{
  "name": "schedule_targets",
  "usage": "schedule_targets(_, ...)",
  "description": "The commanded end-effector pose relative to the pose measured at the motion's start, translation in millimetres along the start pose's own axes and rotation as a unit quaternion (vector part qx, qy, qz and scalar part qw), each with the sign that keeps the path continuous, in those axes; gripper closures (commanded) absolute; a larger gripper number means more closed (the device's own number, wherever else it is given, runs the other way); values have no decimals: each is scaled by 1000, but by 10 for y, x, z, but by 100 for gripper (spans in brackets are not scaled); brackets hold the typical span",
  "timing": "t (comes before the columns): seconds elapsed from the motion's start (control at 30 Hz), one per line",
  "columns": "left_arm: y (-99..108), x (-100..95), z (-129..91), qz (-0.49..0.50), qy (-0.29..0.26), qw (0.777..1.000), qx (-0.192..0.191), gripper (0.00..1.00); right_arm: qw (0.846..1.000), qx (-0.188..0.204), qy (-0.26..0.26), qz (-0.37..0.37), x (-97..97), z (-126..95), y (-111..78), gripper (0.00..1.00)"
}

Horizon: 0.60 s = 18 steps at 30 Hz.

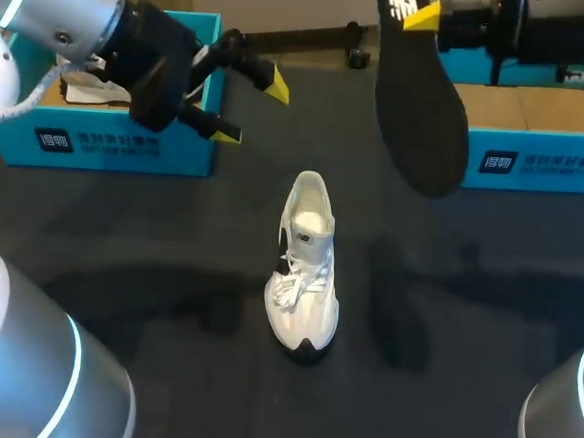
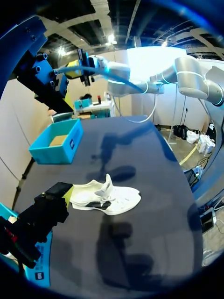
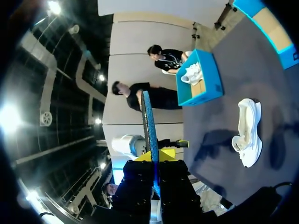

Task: Take the shoe out of the shoebox, open the shoe tongue, remove and reinsert the insole, then place the shoe into the shoebox

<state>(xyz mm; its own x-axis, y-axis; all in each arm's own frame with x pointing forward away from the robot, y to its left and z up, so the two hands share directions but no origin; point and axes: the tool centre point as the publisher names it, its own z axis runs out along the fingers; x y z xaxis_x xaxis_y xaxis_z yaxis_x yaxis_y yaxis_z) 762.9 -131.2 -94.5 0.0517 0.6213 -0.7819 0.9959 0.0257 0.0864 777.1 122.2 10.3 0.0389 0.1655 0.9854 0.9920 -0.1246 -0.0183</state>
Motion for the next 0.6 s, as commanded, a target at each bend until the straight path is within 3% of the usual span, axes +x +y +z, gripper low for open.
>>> schedule_targets(0.03, -19, 27, 7, 1, -8, 1000, -2, 0, 1000, -6, 9, 15, -77, 128, 82, 100)
schedule_targets(0.17, -19, 27, 7, 1, -8, 1000, -2, 0, 999, -18, 16, 35, -177, 191, 87, 100)
schedule_targets(0.33, -19, 27, 7, 1, -8, 1000, -2, 0, 996, -61, 33, 51, -271, 241, 136, 100)
schedule_targets(0.6, -41, 25, -7, 4, -73, 997, 4, 0, 993, -87, 38, 77, -373, 305, 149, 100)
